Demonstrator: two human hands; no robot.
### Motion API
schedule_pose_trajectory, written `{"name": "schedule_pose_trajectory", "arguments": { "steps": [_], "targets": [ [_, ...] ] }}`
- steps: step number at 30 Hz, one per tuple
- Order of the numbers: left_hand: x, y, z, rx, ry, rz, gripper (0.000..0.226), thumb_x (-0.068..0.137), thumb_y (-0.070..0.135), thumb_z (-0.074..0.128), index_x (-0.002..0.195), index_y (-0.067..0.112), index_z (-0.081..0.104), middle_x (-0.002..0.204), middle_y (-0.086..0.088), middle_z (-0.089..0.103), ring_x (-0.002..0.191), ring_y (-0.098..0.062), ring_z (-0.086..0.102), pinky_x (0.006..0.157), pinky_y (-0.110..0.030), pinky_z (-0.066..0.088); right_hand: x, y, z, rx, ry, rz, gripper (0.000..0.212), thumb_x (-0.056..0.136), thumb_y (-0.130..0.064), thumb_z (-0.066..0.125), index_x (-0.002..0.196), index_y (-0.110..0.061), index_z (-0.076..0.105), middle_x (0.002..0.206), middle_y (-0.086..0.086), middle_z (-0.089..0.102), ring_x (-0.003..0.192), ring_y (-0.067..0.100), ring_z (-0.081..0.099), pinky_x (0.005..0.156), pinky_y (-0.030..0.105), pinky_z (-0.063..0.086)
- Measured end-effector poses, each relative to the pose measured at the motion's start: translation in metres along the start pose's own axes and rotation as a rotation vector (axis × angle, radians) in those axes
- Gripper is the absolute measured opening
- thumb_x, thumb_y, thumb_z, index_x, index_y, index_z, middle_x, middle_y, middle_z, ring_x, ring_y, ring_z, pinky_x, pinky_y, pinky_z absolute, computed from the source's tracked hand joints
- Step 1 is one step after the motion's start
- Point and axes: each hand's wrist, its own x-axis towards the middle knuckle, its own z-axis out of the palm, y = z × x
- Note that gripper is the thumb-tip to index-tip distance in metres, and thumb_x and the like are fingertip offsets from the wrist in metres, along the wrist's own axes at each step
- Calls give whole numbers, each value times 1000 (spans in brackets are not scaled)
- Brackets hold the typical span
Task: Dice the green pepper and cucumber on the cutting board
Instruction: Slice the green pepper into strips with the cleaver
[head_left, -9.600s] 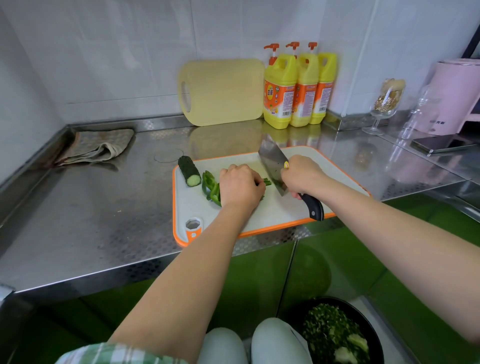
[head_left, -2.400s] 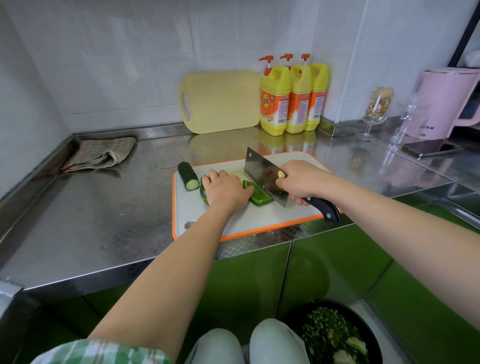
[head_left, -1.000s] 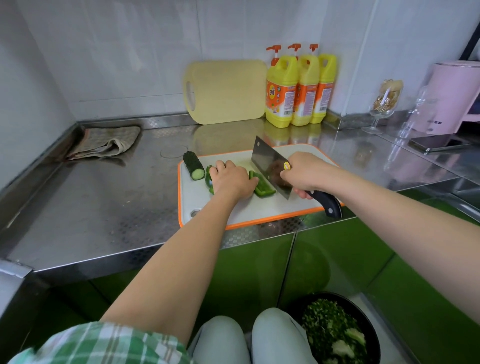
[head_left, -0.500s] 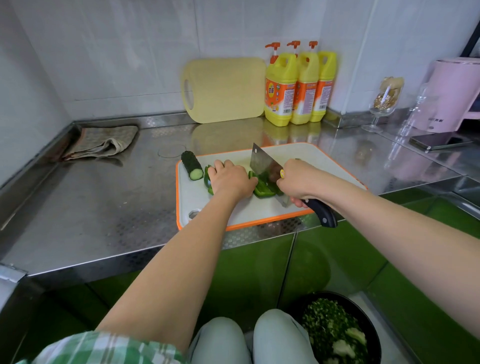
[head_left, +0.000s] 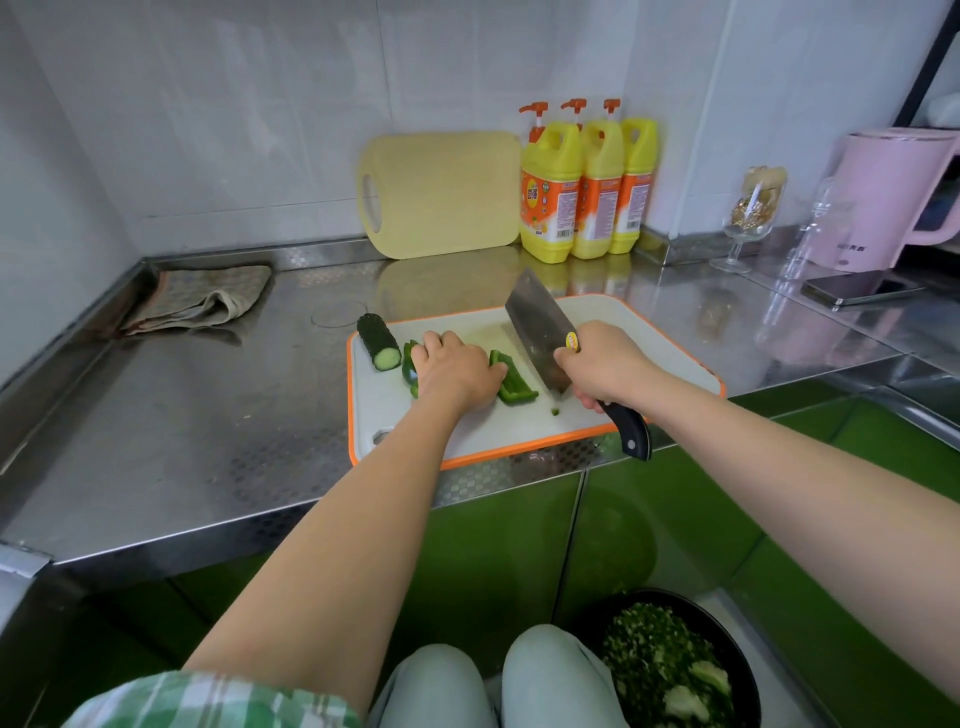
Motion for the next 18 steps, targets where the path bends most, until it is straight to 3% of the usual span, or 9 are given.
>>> {"name": "schedule_pose_trajectory", "arguments": {
  "steps": [6, 10, 14, 18],
  "targets": [
    [0, 1, 2, 12, 21, 1, 55, 100, 51, 29, 124, 13, 61, 136, -17, 40, 124, -37, 30, 102, -46, 25, -12, -14, -18, -19, -115, 12, 34, 95, -7, 43, 64, 1, 56, 47, 12, 55, 37, 22, 48, 45, 25, 42],
    [0, 0, 2, 16, 31, 2, 56, 100, 50, 29, 124, 12, 61, 136, -17, 41, 123, -37, 30, 101, -45, 25, -17, -13, -12, -49, -136, 31, 28, 92, -3, 42, 67, 2, 55, 50, 15, 57, 42, 24, 49, 45, 26, 44],
    [2, 1, 2, 27, 16, -15, 54, 99, 51, 30, 125, 14, 60, 137, -17, 41, 124, -37, 30, 101, -45, 26, -16, -8, -7, -81, -142, 38, 30, 90, -3, 43, 62, 2, 54, 36, 9, 53, 37, 24, 48, 43, 25, 45],
    [3, 2, 2, 31, 18, -24, 53, 98, 51, 31, 124, 15, 61, 136, -16, 41, 123, -37, 30, 99, -44, 26, -14, -15, -2, -175, -141, 18, 29, 90, -2, 47, 63, 2, 60, 50, 13, 59, 45, 26, 54, 51, 28, 48]
  ]
}}
